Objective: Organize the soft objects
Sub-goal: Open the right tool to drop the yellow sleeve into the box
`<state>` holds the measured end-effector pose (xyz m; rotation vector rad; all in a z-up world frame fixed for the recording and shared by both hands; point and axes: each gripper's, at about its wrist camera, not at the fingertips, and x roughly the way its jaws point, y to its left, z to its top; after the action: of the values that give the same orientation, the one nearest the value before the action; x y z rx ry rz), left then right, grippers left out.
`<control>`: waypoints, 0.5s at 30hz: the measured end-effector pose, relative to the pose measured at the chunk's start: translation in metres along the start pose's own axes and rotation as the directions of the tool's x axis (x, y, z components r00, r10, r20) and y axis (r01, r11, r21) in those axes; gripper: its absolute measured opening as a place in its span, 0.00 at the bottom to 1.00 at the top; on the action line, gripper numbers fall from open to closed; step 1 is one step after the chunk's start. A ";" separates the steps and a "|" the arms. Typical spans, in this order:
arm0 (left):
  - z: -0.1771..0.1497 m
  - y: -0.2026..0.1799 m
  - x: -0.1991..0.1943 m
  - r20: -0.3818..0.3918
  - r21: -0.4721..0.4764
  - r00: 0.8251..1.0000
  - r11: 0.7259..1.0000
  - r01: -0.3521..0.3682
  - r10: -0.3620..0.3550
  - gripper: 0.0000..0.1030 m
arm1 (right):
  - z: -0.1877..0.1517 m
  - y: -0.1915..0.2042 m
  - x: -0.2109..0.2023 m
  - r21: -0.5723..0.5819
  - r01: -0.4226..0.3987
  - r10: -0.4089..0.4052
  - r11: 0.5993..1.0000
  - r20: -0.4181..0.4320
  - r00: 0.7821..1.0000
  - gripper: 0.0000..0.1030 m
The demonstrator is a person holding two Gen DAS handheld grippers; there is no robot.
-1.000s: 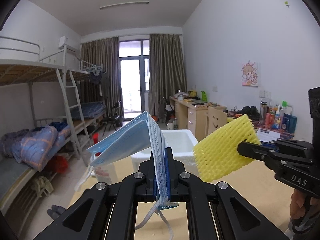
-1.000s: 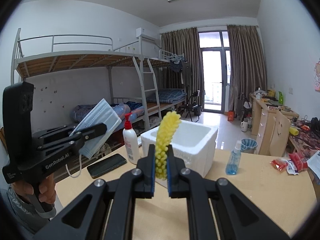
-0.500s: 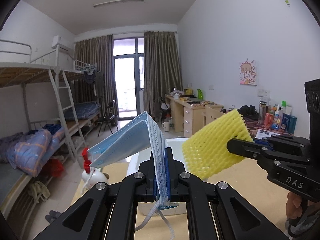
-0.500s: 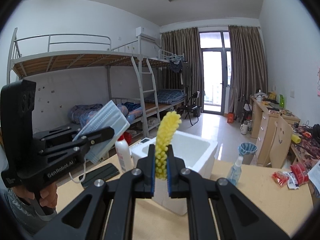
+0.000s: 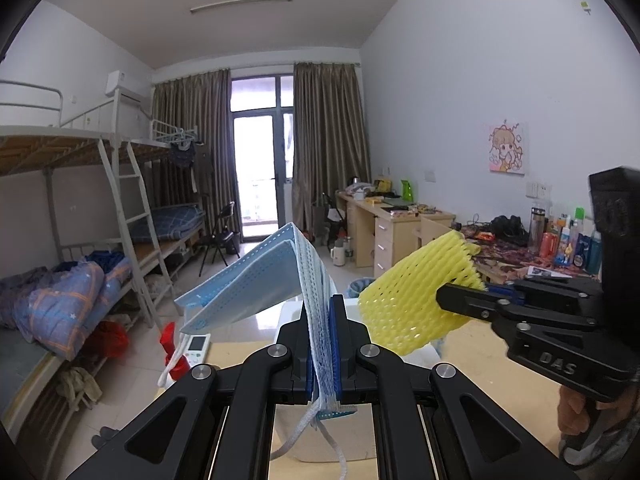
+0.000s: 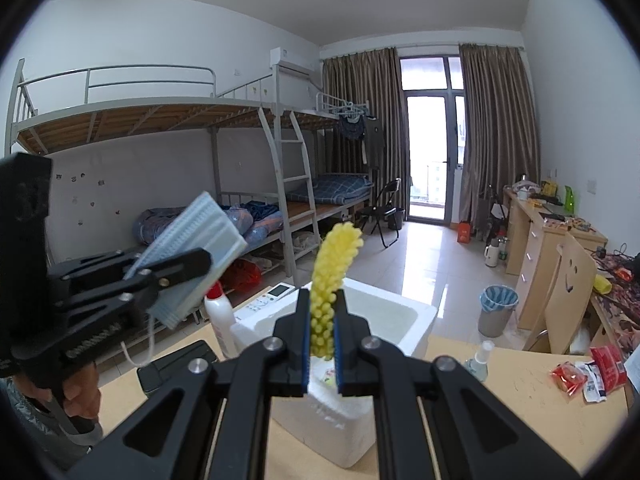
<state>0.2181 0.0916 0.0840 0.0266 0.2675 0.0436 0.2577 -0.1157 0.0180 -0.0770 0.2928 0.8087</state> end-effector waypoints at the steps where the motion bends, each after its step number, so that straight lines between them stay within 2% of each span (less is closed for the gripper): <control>1: 0.001 0.001 0.000 0.005 0.003 1.000 1.000 -0.003 0.003 0.07 | 0.001 -0.002 0.004 0.002 0.000 0.000 1.000 -0.005 1.000 0.11; 4: 0.000 0.000 0.001 0.004 0.021 1.000 1.000 -0.019 0.019 0.07 | 0.001 -0.004 0.014 -0.003 -0.002 0.002 1.000 -0.016 1.000 0.11; 15: -0.003 0.007 0.009 -0.004 -0.001 0.998 0.998 -0.057 0.057 0.07 | -0.002 -0.003 0.056 0.005 -0.025 0.026 1.000 -0.080 0.996 0.11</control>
<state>0.2256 0.0989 0.0795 0.0327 0.2711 0.1006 0.2961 -0.0787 -0.0004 -0.1026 0.3717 0.8315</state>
